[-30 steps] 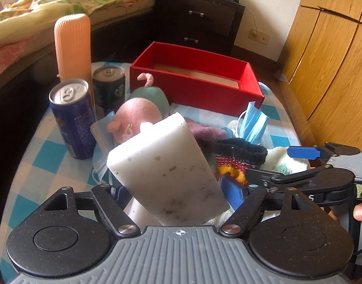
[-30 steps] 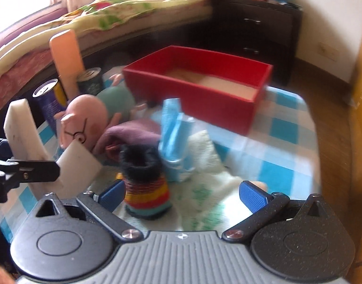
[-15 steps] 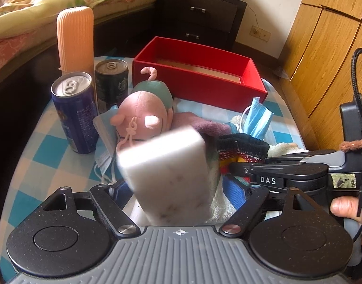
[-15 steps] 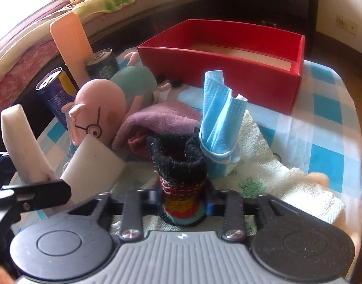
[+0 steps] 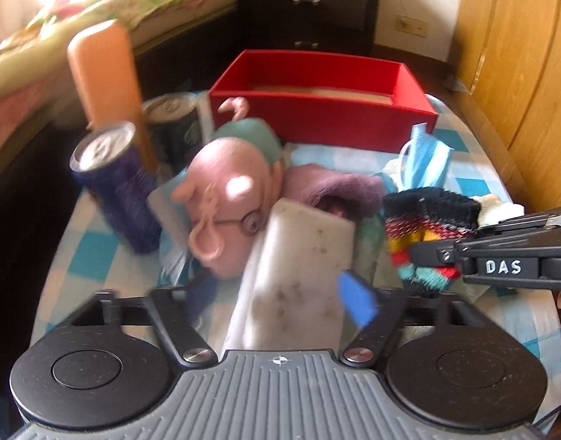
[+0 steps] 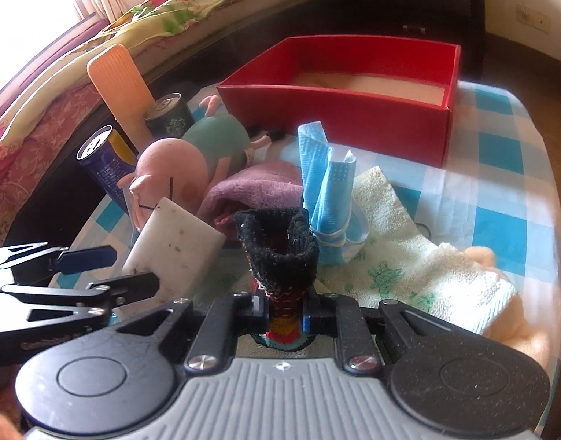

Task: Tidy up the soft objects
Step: 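Close the left tool on the white sponge while the right tool grasps the striped sock's cuff, then lift and carry the sponge in the left tool and sock in the right tool over the red box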

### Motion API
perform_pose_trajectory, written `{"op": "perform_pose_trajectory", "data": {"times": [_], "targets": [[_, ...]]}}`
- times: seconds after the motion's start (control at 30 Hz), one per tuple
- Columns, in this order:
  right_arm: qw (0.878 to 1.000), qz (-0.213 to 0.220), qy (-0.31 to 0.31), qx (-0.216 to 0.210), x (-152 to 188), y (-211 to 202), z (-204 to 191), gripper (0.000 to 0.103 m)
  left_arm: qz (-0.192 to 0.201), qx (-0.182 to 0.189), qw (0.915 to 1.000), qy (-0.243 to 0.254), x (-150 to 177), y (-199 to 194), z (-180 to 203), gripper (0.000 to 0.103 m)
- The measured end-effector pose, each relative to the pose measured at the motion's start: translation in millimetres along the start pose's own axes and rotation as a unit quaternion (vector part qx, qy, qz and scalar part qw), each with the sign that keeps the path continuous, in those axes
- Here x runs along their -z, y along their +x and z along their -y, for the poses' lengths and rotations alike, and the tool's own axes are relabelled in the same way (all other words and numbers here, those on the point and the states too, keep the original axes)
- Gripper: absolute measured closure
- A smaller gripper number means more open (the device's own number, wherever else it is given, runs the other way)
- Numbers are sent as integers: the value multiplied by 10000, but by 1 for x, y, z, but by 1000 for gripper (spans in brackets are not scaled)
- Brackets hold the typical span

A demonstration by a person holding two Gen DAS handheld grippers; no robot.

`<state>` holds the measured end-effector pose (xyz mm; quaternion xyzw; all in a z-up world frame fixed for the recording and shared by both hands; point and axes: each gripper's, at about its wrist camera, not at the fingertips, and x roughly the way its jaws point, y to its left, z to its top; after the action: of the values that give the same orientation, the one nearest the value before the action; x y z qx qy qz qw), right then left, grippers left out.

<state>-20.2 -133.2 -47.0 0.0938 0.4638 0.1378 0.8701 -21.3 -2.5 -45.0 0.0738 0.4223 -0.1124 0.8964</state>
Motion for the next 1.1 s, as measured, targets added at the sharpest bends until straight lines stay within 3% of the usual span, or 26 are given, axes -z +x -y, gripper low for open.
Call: {"op": "perform_pose_trajectory", "data": {"times": [0.07, 0.13, 0.17, 0.2, 0.23, 0.5, 0.63, 0.73, 0.83, 0.9, 0.97, 1.03, 1.07, 1.1], "targets": [[10000, -23, -17, 26, 1, 0, 1, 103, 105, 44, 9997, 205, -2, -1, 10, 17], [10000, -48, 11, 31, 3, -1, 4, 103, 100, -152, 9985, 526, -3, 6, 22, 18], [10000, -65, 18, 35, 4, -1, 5, 103, 36, -289, 9972, 690, -1, 13, 28, 25], [10000, -72, 26, 51, 5, -2, 7, 103, -108, -420, 9958, 808, 0, 21, 31, 42], [9999, -84, 45, 58, 5, -2, 9, 103, -300, -492, 9950, 819, 2, 29, 31, 43], [9996, 86, 266, -92, 1, -18, 19, 103, -187, -157, 9997, -17, -1, 0, 7, 46], [9993, 273, 216, -151, -2, -28, 12, 103, 14, 14, 9999, -151, -6, -16, 7, 46], [9992, 310, 223, -131, -3, -30, 12, 103, 92, 363, 9983, -438, -11, -19, 1, 45], [9993, 273, 222, -86, -3, -26, 11, 103, -240, -5, 9991, -349, -9, 6, 0, 46], [9995, 254, 189, -76, -3, -25, 10, 103, -496, 473, 9946, -785, -6, 15, -11, 46], [9995, 239, 151, -110, -2, -25, 9, 103, -458, 803, 9889, -1162, -6, 14, -22, 46], [9996, 232, 119, -118, -2, -25, 8, 103, -564, 776, 9880, -1208, -8, 18, -28, 45], [9996, 229, 117, -117, -2, -25, 8, 103, -604, 481, 9904, -1150, -8, 20, -28, 46], [9996, 228, 122, -126, -2, -25, 9, 103, -560, 623, 9874, -1342, -7, 17, -33, 46]]}}
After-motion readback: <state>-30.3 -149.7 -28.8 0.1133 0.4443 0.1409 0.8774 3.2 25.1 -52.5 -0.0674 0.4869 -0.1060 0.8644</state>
